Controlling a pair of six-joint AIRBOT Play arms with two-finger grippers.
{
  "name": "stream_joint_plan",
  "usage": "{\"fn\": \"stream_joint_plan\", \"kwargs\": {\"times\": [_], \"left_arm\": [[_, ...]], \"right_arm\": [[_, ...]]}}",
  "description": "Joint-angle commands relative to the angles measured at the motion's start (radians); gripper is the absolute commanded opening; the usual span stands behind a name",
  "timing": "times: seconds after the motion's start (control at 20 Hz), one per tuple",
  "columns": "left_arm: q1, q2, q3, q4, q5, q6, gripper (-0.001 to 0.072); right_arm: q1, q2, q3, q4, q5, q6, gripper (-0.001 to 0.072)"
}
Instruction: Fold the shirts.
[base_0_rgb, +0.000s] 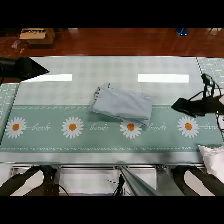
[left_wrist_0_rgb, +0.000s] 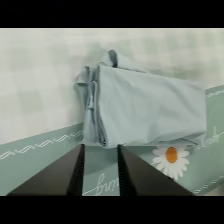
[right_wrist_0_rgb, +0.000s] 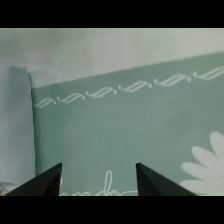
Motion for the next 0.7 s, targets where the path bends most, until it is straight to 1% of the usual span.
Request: {"fn": "stream_joint_plan", "kwargs": {"times": [0.0,0.1,0.2,0.4,0.45,0.55,0.6,0.65], "left_arm": [[-0.001,-0.001,-0.001,0.080,-0.001,0.000,0.0323],[-0.001,-0.001,-0.001,0.084,-0.002,0.000,0.0323],[-0.001,-0.001,-0.001,0.084,-0.001,-0.001,0.0323],[-0.001,-0.001,-0.001,0.084,-0.001,-0.001,0.0322],[-0.001,-0.001,-0.001,0.084,-0.001,-0.001,0.0322],[-0.001,-0.001,-0.002,0.091,0.000,0.000,0.0322],[-0.001,-0.001,-0.002,0.109,0.000,0.000,0.0323],[-0.001,-0.001,-0.002,0.140,0.000,0.000,0.0322]], "right_arm": [[-0.054,0.008,-0.179,0.332,-0.097,-0.092,0.0544],[0.023,-0.019,-0.214,0.421,-0.174,-0.116,0.0546],[0.118,-0.084,-0.214,0.521,-0.221,-0.155,0.0591],[0.300,-0.232,-0.214,0.829,-0.359,-0.291,0.0586],[0.335,-0.262,-0.214,0.896,-0.383,-0.319,0.0520],[0.353,-0.293,-0.203,0.920,-0.390,-0.333,0.0217],[0.341,-0.289,-0.192,0.911,-0.363,-0.350,0.0043],[0.319,-0.277,-0.173,0.888,-0.319,-0.371,0.0030]]}}
